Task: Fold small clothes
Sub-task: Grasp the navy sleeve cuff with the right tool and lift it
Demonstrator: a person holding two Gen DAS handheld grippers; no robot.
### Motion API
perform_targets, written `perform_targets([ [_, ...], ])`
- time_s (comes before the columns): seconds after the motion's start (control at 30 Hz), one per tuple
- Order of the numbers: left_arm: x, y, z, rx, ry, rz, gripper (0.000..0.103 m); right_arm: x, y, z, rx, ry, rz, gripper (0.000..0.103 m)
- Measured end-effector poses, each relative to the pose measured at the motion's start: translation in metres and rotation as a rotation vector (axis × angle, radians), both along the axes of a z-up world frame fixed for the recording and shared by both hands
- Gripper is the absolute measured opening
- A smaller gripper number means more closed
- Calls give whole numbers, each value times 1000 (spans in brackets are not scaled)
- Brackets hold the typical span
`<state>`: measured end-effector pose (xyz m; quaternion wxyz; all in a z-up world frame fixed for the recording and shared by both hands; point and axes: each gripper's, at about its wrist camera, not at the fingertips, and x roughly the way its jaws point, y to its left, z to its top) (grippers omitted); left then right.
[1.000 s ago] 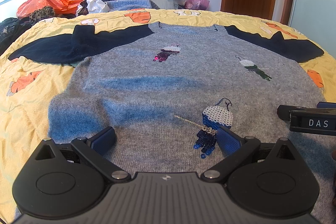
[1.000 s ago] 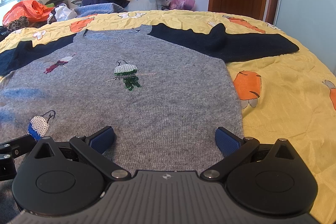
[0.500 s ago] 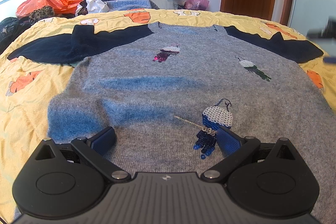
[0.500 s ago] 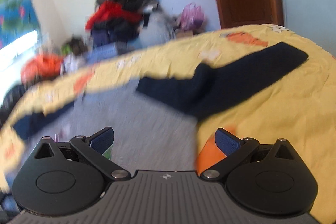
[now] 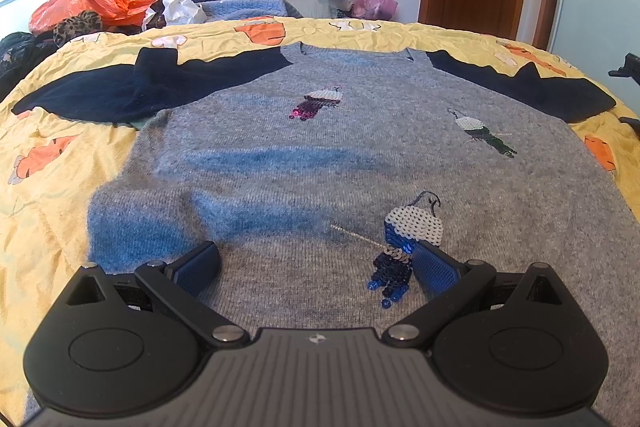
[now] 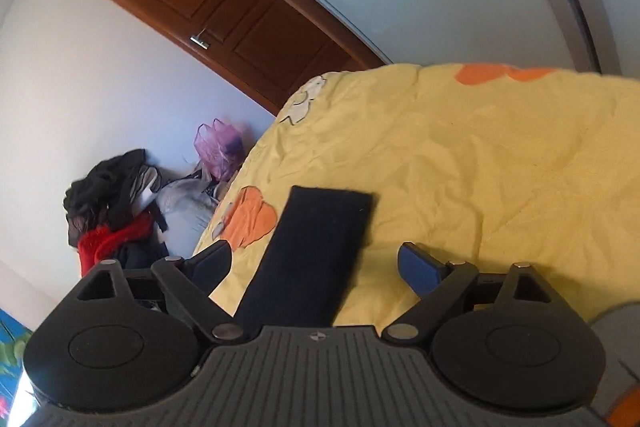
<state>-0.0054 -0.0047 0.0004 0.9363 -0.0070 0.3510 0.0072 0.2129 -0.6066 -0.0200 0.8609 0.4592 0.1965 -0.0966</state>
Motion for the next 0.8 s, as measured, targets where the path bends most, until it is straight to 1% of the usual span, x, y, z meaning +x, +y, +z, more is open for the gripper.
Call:
perform_targets([
  [0.1,0,0,0,-1,0,1,103,15,3,-2,-19,-26,11,87],
  [0.17,0,0,0,-1,0,1,103,25,2,1,-58,-24,33,86],
  [0.23,0,0,0,-1,0,1,103,35,6,2,-122,-6,52,81],
  [0.27,0,0,0,-1,0,1,103,36,8,4,-158,-3,57,74],
  [0.3,0,0,0,-2,0,1,103,35,10,4,-188,8,57,57],
  [0.33,0,0,0,-2,0,0,103,36,10,4,-199,29,55,45],
  [0.37,0,0,0,-2,0,0,103,35,9,4,-193,53,55,20],
  [0.4,0,0,0,-3,-1,0,103,33,9,3,-182,57,51,17],
  [0.43,0,-1,0,-4,-1,0,103,27,10,5,-188,34,38,17],
  [0.5,0,-1,0,-6,-2,1,103,11,22,15,-232,-14,32,17],
  [0.6,2,-3,1,-10,-3,1,103,-10,54,44,-334,-82,79,17],
  [0.7,2,-3,1,-11,-3,1,103,-38,111,79,-455,-186,193,17],
  [0.8,3,-4,1,-17,-5,1,103,-65,187,98,-486,-276,362,17],
])
